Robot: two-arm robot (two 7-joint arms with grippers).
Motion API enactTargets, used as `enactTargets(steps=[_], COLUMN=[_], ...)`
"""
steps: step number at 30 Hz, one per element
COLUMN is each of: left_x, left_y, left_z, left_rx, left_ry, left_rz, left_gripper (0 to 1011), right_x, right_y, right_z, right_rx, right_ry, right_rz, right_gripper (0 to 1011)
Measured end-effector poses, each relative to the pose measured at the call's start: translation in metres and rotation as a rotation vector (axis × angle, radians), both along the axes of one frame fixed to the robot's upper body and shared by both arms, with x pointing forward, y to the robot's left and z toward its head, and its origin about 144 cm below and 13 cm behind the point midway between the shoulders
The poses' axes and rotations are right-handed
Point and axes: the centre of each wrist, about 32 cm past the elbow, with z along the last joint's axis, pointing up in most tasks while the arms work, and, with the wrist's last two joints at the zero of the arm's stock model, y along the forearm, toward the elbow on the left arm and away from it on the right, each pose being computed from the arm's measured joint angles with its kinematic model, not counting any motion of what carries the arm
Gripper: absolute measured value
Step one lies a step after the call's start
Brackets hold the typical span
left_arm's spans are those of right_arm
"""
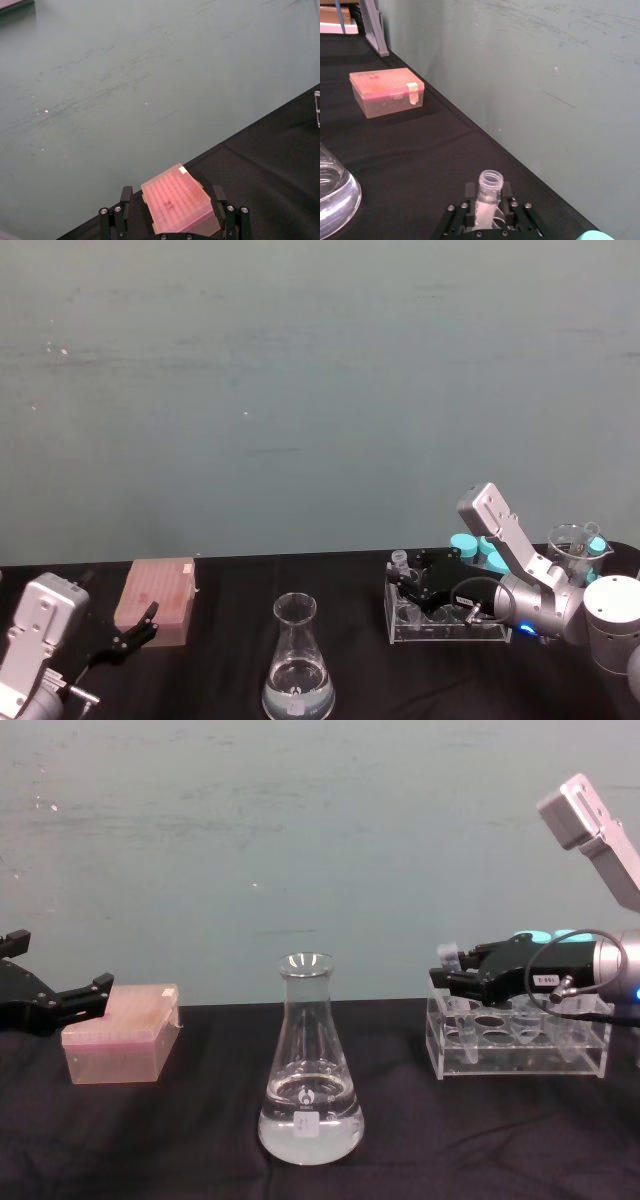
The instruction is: Pour the liquid from the test tube into the beaker using one hand.
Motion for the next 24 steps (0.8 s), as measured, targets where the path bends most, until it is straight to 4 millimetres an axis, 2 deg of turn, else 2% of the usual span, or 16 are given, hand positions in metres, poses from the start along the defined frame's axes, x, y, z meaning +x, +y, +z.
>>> enactTargets(steps=[2, 5, 24], left_x=[0.0000, 0.0000, 0.0000], left_y=[0.0000, 0.0000, 0.0000], left_z=[0.0000, 0.0000, 0.0000], left_rx=[0.000, 0.000, 0.000], left_ry=[0.000, 0.000, 0.000], left_rz=[0.000, 0.000, 0.000], left_gripper=[1000, 1000, 1000], right_x=[0.0000, 0.0000, 0.0000], right_y=[0.0000, 0.0000, 0.0000], right_z=[0.0000, 0.0000, -0.0001], right_rx=[0.000, 0.000, 0.000], right_ry=[0.000, 0.000, 0.000], right_rz=[0.000, 0.000, 0.000], right_gripper=[281, 229, 222])
